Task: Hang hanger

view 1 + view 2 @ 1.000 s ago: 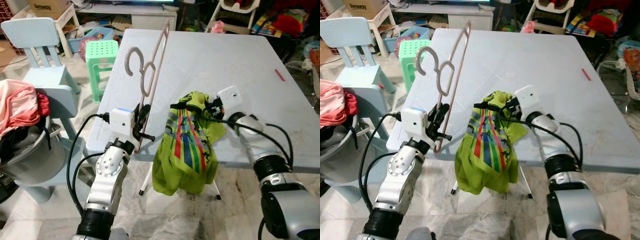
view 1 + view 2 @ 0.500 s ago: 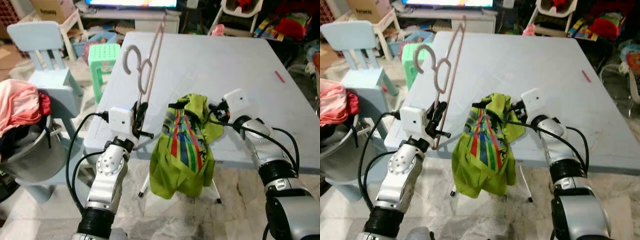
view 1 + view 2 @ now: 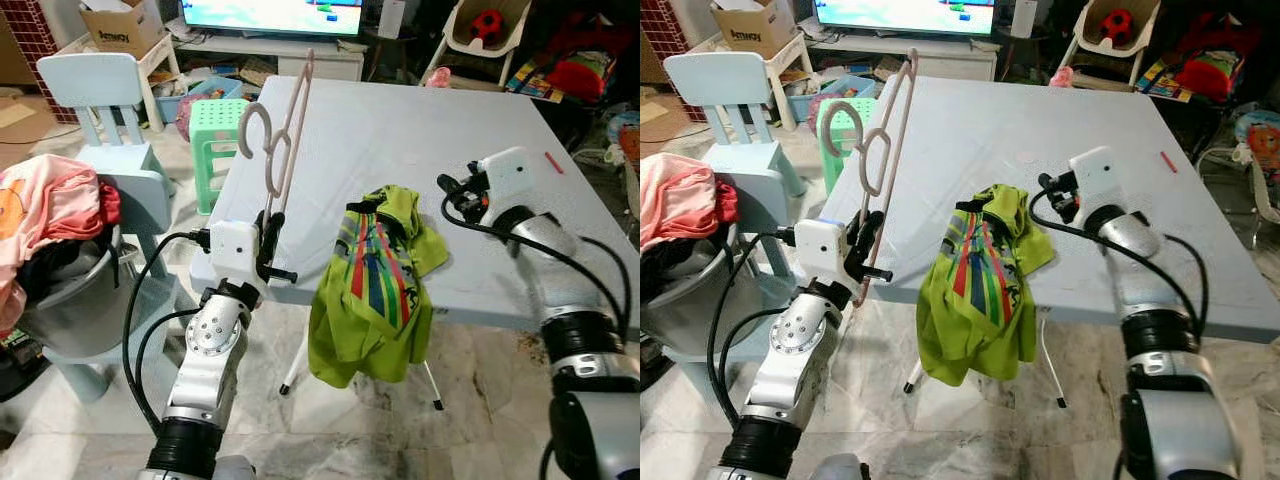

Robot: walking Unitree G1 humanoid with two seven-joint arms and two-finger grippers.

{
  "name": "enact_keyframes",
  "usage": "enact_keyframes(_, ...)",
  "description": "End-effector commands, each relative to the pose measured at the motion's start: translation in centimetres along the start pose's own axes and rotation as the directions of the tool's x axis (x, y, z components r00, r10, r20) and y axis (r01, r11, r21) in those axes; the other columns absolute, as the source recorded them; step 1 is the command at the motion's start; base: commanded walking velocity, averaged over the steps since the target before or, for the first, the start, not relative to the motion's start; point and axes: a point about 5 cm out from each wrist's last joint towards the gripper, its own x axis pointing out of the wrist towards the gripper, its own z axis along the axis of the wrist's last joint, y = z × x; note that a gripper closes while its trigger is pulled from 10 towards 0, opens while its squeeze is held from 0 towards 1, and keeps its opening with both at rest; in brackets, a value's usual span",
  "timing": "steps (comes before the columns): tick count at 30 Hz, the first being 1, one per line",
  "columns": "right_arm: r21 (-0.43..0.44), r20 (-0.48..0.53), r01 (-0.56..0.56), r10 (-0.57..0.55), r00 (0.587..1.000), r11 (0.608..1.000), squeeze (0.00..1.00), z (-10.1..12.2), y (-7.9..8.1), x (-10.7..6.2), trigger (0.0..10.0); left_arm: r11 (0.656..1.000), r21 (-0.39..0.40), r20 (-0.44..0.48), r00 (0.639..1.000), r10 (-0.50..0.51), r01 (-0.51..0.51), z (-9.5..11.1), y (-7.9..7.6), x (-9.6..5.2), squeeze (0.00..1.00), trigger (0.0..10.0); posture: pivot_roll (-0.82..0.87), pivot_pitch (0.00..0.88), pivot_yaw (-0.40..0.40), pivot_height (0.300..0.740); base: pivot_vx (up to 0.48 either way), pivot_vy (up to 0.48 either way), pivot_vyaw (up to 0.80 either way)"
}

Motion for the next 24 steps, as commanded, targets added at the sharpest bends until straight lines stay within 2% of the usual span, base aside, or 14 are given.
enact_keyframes(1, 0.044, -0.004, -0.093, 0.093, 0.996, 0.995, 1.00, 0.1, -0.2, -0.9, 10.0, 1.000, 0.006, -0.005, 1.000, -0.002, 0.002, -0.1, 0.0, -0.1, 0.00, 10.0, 0.00, 0.000, -0.015, 0.740, 0.000, 0.000, 0.00)
enact_keyframes(4, 0.071, -0.007, -0.232, 0.233, 0.972, 0.970, 1.00, 0.2, -0.1, -2.1, 10.0, 1.000, 0.005, -0.009, 1.000, -0.006, 0.006, -0.2, -0.2, -0.2, 0.00, 10.0, 0.00, 0.000, -0.012, 0.740, 0.000, 0.000, 0.00)
enact_keyframes(6, 0.083, -0.021, -0.334, 0.337, 0.941, 0.939, 1.00, 0.2, 0.2, -3.1, 10.0, 1.000, 0.003, -0.011, 1.000, -0.008, 0.009, -0.2, -0.2, -0.2, 0.00, 10.0, 0.00, 0.000, -0.009, 0.740, 0.000, 0.000, 0.00)
enact_keyframes(7, 0.069, -0.041, -0.421, 0.424, 0.905, 0.905, 1.00, 0.2, 0.6, -3.9, 10.0, 1.000, 0.004, -0.012, 1.000, -0.010, 0.010, -0.2, -0.2, -0.3, 0.00, 10.0, 0.00, 0.000, -0.007, 0.740, 0.000, 0.000, 0.00)
enact_keyframes(8, 0.083, -0.065, -0.482, 0.488, 0.871, 0.872, 0.20, -0.1, 0.9, -4.7, 10.0, 1.000, 0.004, -0.014, 1.000, -0.012, 0.012, -0.2, -0.2, -0.3, 0.00, 10.0, 0.00, 0.000, -0.007, 0.740, 0.000, 0.000, 0.00)
enact_keyframes(9, 0.083, -0.065, -0.482, 0.488, 0.871, 0.872, 0.20, -0.1, 0.9, -4.7, 10.0, 1.000, 0.004, -0.014, 1.000, -0.012, 0.012, -0.2, -0.2, -0.3, 0.00, 10.0, 0.00, 0.000, -0.007, 0.740, 0.000, 0.000, 0.00)
enact_keyframes(10, 0.095, -0.071, -0.498, 0.505, 0.860, 0.862, 0.00, -0.2, 1.0, -4.9, 10.0, 1.000, 0.005, -0.014, 1.000, -0.012, 0.012, -0.2, -0.1, -0.3, 0.00, 10.0, 0.00, 0.000, -0.006, 0.740, 0.000, 0.000, 0.00)
enact_keyframes(12, 0.120, -0.087, -0.536, 0.547, 0.833, 0.836, 0.00, -0.5, 1.3, -5.4, 10.0, 1.000, 0.005, -0.014, 1.000, -0.013, 0.013, -0.2, -0.1, -0.3, 0.00, 10.0, 0.01, 0.000, -0.005, 0.740, 0.000, 0.000, 0.00)
enact_keyframes(13, 0.153, -0.127, -0.554, 0.572, 0.810, 0.819, 0.00, -1.7, 2.2, -5.8, 10.0, 1.000, 0.005, -0.016, 1.000, -0.013, 0.014, -0.2, -0.1, -0.3, 0.00, 10.0, 0.01, 0.000, -0.004, 0.740, 0.000, 0.000, 0.00)
enact_keyframes(16, 0.173, -0.152, -0.552, 0.576, 0.803, 0.816, 0.00, -2.4, 2.8, -5.9, 10.0, 1.000, 0.005, -0.017, 1.000, -0.015, 0.015, -0.2, -0.1, -0.3, 0.00, 10.0, 0.01, 0.000, -0.004, 0.740, 0.000, 0.000, 0.00)
enact_keyframes(17, 0.209, -0.156, -0.564, 0.597, 0.787, 0.799, 0.00, -3.3, 4.0, -6.0, 10.0, 1.000, 0.004, -0.019, 1.000, -0.018, 0.018, -0.2, -0.2, -0.3, 0.00, 10.0, 0.01, 0.000, -0.002, 0.740, 0.000, 0.000, 0.00)
enact_keyframes(19, 0.239, -0.162, -0.566, 0.607, 0.778, 0.789, 0.00, -3.9, 5.0, -6.1, 10.0, 1.000, 0.003, -0.021, 1.000, -0.023, 0.023, -0.2, -0.3, -0.4, 0.00, 10.0, 0.01, 0.000, -0.002, 0.740, 0.000, 0.000, 0.00)
enact_keyframes(22, 0.257, -0.180, -0.551, 0.599, 0.780, 0.794, 0.00, -4.6, 5.8, -6.0, 10.0, 1.000, 0.003, -0.024, 0.999, -0.026, 0.026, -0.2, -0.3, -0.4, 0.00, 10.0, 0.01, 0.000, -0.002, 0.740, 0.000, 0.000, 0.00)
enact_keyframes(24, 0.264, -0.205, -0.533, 0.587, 0.783, 0.804, 0.00, -5.4, 7.4, -5.8, 10.0, 1.000, 0.007, -0.029, 0.999, -0.028, 0.028, -0.3, -0.2, -0.6, 0.00, 10.0, 0.02, 0.000, -0.002, 0.740, 0.000, 0.000, 0.00)
